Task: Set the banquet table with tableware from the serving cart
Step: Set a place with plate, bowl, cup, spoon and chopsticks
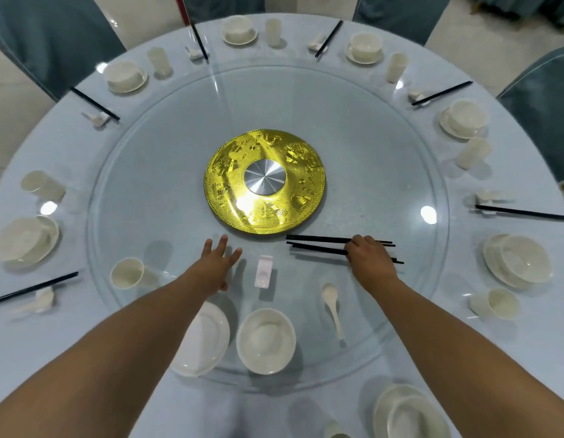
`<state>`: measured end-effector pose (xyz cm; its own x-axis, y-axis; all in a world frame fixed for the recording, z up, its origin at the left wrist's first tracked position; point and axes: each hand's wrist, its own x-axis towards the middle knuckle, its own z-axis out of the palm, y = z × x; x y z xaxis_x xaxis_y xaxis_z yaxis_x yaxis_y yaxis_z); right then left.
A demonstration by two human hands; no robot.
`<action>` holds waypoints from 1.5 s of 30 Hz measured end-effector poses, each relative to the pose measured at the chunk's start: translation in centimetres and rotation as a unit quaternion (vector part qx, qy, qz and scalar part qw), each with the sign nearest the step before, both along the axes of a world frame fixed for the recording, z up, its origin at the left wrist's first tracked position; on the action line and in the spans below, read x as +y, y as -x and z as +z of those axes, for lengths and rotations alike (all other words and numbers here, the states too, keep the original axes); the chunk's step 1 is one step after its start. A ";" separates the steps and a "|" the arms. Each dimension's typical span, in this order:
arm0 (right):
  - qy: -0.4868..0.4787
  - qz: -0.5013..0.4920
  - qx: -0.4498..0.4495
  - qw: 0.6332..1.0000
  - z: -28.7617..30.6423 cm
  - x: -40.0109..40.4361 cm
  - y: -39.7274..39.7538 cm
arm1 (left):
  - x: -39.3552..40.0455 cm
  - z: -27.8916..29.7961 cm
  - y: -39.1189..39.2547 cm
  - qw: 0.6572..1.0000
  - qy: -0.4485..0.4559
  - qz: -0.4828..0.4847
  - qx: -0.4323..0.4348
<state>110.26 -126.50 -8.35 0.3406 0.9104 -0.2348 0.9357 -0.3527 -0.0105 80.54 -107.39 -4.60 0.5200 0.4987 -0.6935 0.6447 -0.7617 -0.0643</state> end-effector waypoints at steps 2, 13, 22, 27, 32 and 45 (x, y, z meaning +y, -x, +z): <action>0.013 0.010 0.002 1.000 0.2 0.1 0.5 | 0.2 0.0 0.1 1.000 -0.001 -0.005 0.004; 0.041 -0.015 0.021 0.999 3.4 0.0 2.5 | 0.6 -1.0 -0.1 1.000 -0.006 0.001 0.026; -0.018 -0.161 0.150 0.975 10.5 -3.2 5.7 | -4.1 4.4 -4.1 0.953 0.023 0.188 -0.239; -0.081 -0.211 0.229 0.947 12.9 -5.1 9.9 | -13.5 8.2 -7.1 0.647 0.389 0.508 -0.414; -0.129 -0.236 0.285 0.920 14.4 -8.0 13.1 | -17.5 9.8 -6.4 0.567 0.384 0.561 -0.465; -0.193 -0.452 0.542 0.682 18.5 -15.0 16.6 | -20.0 14.8 0.6 0.691 0.285 0.378 -0.546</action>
<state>93.65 -141.52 10.15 0.6209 0.5080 -0.5971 -0.2936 -0.5555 -0.7780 79.96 -127.41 10.21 0.6295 0.7214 -0.2887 0.2992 0.1178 0.9469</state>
